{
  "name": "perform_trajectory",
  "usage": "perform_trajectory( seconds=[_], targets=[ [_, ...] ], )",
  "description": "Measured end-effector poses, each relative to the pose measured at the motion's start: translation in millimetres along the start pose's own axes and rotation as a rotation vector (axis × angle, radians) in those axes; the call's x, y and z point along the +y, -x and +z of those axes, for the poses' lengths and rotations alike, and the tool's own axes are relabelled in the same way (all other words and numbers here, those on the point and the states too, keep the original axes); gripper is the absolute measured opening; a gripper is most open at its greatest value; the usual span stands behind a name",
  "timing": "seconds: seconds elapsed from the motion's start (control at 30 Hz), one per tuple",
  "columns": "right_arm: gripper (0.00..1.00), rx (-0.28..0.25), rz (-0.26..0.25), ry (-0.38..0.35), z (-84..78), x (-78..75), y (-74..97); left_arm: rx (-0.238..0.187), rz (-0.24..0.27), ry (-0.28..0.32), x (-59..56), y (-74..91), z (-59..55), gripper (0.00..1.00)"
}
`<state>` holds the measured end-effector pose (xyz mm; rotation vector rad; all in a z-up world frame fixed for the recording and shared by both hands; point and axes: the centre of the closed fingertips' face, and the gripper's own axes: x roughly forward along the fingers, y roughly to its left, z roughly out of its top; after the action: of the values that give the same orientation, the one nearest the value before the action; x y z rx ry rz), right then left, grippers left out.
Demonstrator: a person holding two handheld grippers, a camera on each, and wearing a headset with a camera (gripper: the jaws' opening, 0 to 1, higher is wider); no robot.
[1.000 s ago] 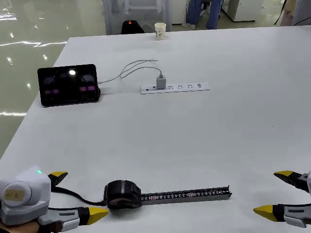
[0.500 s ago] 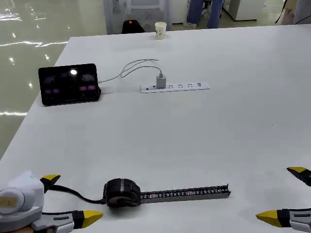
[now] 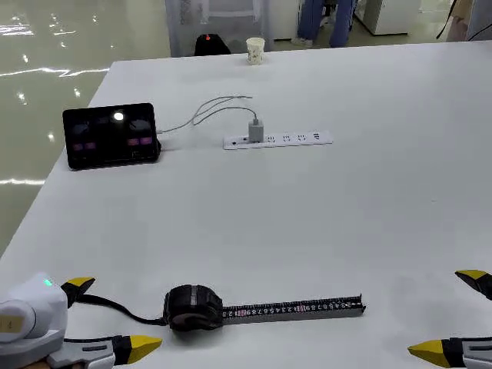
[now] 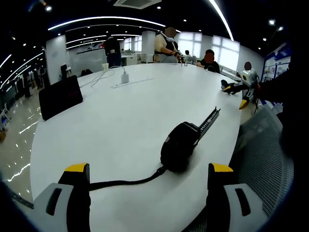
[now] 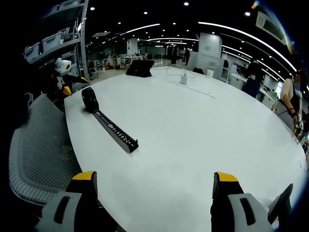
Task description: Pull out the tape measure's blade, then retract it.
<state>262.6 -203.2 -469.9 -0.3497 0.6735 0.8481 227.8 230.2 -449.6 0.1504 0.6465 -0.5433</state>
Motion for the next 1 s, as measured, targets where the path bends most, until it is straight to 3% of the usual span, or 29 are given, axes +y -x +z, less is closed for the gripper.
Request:
perform_trajectory(
  seconds=[0.1, 0.17, 0.37, 0.53, 0.67, 0.77, 0.8, 0.87, 0.93, 1.0],
  targets=[
    [0.99, 0.0, 0.014, -0.006, 0.0, 2.0, 0.0, -0.004, -0.004, -0.002, -1.2, -1.1, 1.1, 0.99],
    [0.99, 0.002, 0.024, -0.013, 0.6, 4.3, 0.0, 0.005, 0.019, -0.017, 2.0, -2.3, -0.4, 0.99],
    [0.99, -0.011, 0.041, 0.007, 4.5, 6.1, 0.7, 0.007, 0.006, 0.021, -0.3, -3.5, 0.8, 0.99],
    [0.99, -0.009, 0.05, -0.003, 5.8, 5.9, 0.1, -0.026, 0.003, 0.036, -6.4, -7.4, 13.6, 0.99],
    [0.99, 0.0, 0.055, 0.015, 5.9, 6.9, -0.6, -0.003, 0.052, 0.013, -0.2, -13.6, 13.3, 0.99],
    [0.99, 0.01, 0.06, 0.025, 5.3, 6.7, -1.1, 0.043, 0.106, 0.007, 3.3, -16.1, 10.4, 0.99],
    [0.99, 0.019, 0.06, 0.037, 4.4, 6.0, -1.2, 0.032, 0.091, 0.063, -0.8, -19.9, 12.5, 0.99],
    [0.99, 0.024, 0.068, 0.038, 4.5, 6.9, -1.4, 0.064, 0.088, 0.133, -5.1, -22.6, 8.9, 0.99],
    [0.99, 0.029, 0.069, 0.043, 4.9, 6.3, -2.2, 0.039, 0.083, 0.118, -10.4, -26.6, 15.8, 0.99],
    [0.99, 0.034, 0.071, 0.049, 5.8, 6.5, -2.8, 0.049, 0.075, 0.123, -19.6, -30.3, 17.3, 0.99]
  ],
)
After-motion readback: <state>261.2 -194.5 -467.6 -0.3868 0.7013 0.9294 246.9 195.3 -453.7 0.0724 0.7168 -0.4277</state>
